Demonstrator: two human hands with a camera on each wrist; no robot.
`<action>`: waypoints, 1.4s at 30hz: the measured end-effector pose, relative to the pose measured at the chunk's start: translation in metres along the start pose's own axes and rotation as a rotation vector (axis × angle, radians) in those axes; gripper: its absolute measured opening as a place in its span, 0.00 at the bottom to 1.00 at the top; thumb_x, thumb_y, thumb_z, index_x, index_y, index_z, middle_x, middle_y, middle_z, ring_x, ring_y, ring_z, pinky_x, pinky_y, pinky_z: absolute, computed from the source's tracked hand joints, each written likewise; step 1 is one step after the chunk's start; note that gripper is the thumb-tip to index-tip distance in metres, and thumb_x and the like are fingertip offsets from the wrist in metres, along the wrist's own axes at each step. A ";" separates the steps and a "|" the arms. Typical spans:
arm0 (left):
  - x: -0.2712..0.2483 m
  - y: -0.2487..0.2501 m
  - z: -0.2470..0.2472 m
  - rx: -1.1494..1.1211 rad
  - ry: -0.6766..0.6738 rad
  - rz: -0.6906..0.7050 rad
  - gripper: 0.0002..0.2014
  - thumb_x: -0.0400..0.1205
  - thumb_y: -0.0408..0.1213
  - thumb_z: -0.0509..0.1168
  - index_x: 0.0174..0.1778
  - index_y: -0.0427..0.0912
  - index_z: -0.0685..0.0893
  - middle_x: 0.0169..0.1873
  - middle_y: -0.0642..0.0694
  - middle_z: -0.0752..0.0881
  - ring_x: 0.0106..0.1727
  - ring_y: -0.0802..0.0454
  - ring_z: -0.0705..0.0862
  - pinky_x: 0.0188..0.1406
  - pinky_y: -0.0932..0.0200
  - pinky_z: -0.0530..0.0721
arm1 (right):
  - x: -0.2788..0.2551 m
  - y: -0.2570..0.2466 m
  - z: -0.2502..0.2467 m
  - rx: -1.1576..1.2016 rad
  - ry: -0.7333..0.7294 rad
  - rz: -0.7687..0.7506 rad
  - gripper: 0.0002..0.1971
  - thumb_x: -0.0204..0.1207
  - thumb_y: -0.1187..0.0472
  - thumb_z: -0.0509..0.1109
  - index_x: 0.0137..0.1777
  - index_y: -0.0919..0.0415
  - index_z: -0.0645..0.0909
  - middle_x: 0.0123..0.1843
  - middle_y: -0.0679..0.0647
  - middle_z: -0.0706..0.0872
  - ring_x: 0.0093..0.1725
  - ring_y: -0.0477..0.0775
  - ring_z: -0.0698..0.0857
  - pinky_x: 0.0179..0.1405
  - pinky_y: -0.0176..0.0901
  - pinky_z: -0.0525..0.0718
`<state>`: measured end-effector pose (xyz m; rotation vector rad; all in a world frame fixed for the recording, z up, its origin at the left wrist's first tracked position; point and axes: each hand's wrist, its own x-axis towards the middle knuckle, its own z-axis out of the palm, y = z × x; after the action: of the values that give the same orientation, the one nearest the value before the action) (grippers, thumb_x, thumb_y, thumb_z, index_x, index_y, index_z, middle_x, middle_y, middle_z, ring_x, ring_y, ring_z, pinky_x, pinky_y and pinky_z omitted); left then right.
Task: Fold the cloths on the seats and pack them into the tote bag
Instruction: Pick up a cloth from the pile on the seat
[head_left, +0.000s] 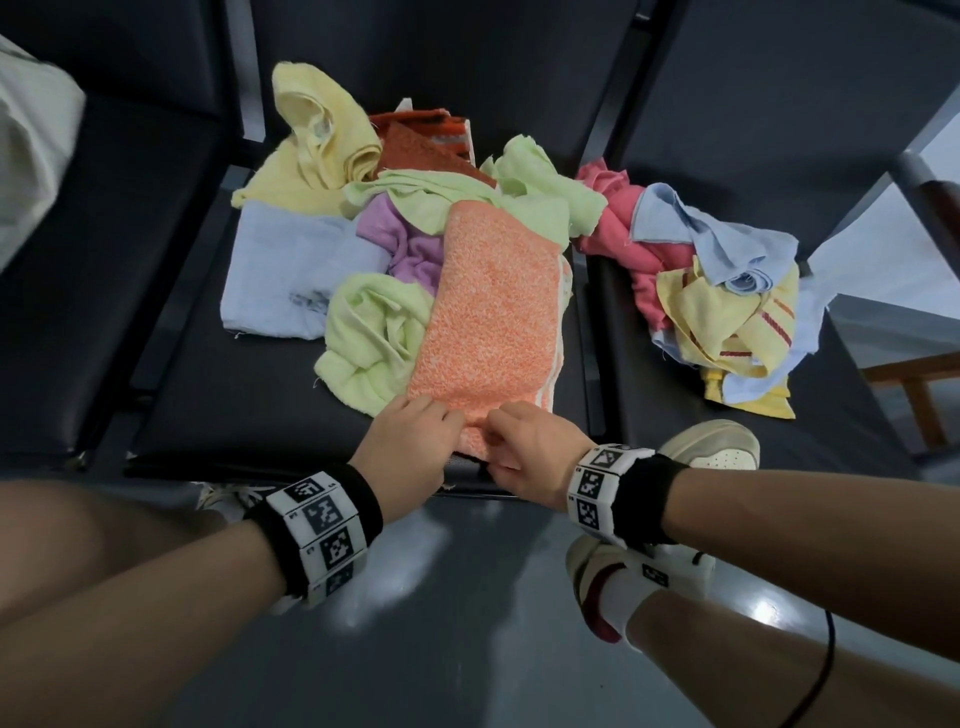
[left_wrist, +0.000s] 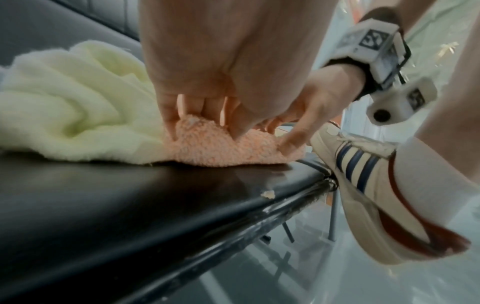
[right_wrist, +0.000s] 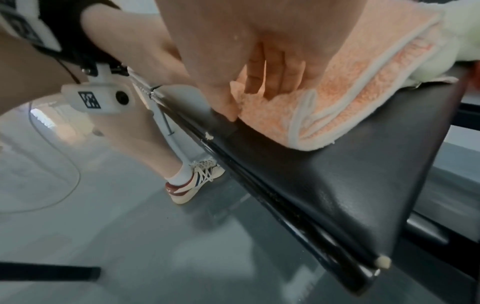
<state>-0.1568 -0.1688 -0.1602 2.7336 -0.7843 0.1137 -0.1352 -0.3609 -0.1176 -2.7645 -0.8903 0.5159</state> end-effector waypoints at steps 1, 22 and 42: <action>0.000 0.000 0.000 -0.034 -0.015 -0.024 0.14 0.61 0.24 0.71 0.41 0.41 0.83 0.32 0.47 0.83 0.36 0.43 0.83 0.36 0.53 0.78 | -0.001 0.001 0.000 -0.022 -0.001 -0.022 0.13 0.72 0.60 0.72 0.55 0.62 0.78 0.52 0.55 0.81 0.51 0.57 0.80 0.45 0.49 0.79; 0.001 -0.006 0.006 0.121 0.024 0.029 0.04 0.70 0.32 0.71 0.39 0.42 0.88 0.31 0.49 0.84 0.42 0.44 0.80 0.44 0.49 0.69 | 0.009 0.003 -0.004 -0.056 0.114 -0.106 0.11 0.71 0.56 0.71 0.46 0.64 0.80 0.44 0.57 0.82 0.43 0.61 0.81 0.47 0.54 0.84; -0.001 -0.004 0.000 -0.107 -0.022 0.115 0.11 0.78 0.34 0.62 0.50 0.39 0.88 0.40 0.46 0.87 0.42 0.44 0.85 0.46 0.46 0.82 | -0.004 0.004 0.005 -0.265 0.123 -0.143 0.18 0.65 0.54 0.79 0.50 0.65 0.84 0.51 0.59 0.82 0.48 0.62 0.80 0.42 0.54 0.83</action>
<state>-0.1555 -0.1655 -0.1611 2.5936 -0.9267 0.0644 -0.1378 -0.3659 -0.1221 -2.8937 -1.1925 0.2141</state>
